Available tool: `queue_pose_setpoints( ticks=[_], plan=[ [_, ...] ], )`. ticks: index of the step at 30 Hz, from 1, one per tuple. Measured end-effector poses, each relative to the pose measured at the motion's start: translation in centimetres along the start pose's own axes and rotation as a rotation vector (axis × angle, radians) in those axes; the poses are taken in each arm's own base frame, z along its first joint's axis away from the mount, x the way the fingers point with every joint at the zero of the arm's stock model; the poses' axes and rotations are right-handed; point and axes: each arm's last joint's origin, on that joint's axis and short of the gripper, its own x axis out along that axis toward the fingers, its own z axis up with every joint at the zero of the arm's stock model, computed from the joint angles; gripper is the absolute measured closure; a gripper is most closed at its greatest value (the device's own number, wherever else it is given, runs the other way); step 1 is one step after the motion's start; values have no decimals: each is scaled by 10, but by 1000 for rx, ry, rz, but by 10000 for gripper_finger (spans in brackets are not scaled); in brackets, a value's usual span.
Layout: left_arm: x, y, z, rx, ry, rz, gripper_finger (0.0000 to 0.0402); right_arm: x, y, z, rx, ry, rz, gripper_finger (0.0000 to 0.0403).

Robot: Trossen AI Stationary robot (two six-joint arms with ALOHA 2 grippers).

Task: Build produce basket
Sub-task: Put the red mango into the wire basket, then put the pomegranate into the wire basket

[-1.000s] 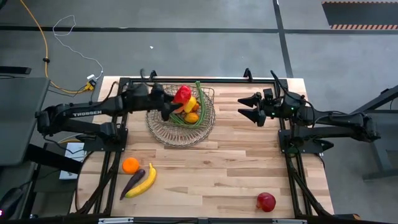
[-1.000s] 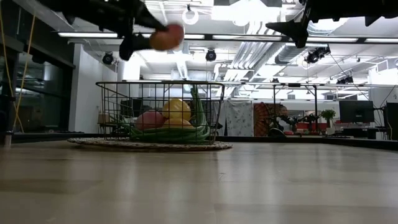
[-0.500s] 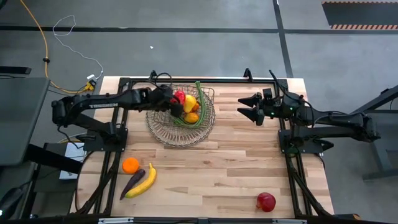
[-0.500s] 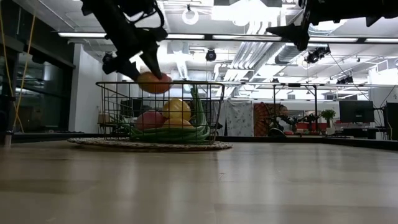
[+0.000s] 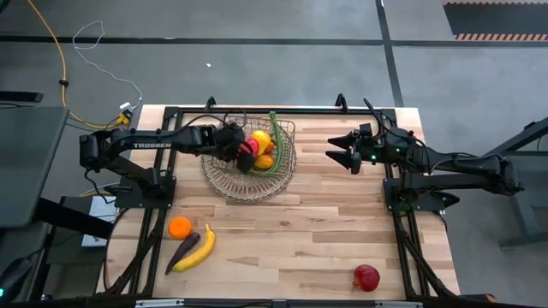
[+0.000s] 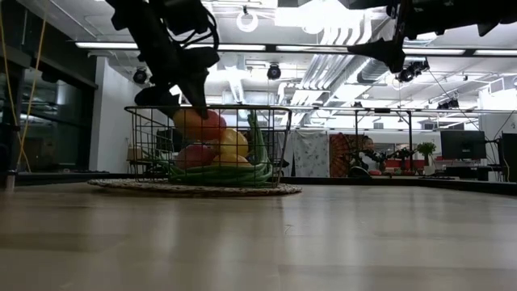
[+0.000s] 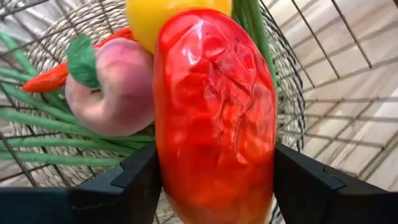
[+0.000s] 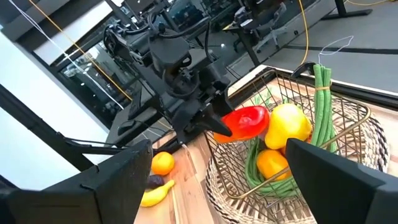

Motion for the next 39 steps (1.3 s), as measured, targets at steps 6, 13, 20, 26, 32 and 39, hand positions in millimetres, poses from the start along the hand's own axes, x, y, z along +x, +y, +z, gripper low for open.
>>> queue_pose_setpoints(
  ticks=[6, 13, 20, 26, 32, 39],
  plan=[
    [0, -1, -1, 60, 0, -3, 156, 0, 0, 0, 0, 1, 0, 45],
    [-7, -1, 0, 70, -19, -18, 119, 0, 0, 0, 0, 1, 0, 45],
    [-21, 0, 0, 66, -46, -51, 90, 0, 0, 0, 0, 0, 0, 45],
    [-26, 2, -1, 65, -35, -64, 86, 0, 0, 0, 7, 0, -1, 45],
    [-53, 2, 10, 68, -182, -207, 87, 0, 1, 1, 49, -9, 6, 45],
    [-125, 1, 20, 225, -610, -452, 88, 0, 5, 7, -1, -68, 50, 45]
  ],
)
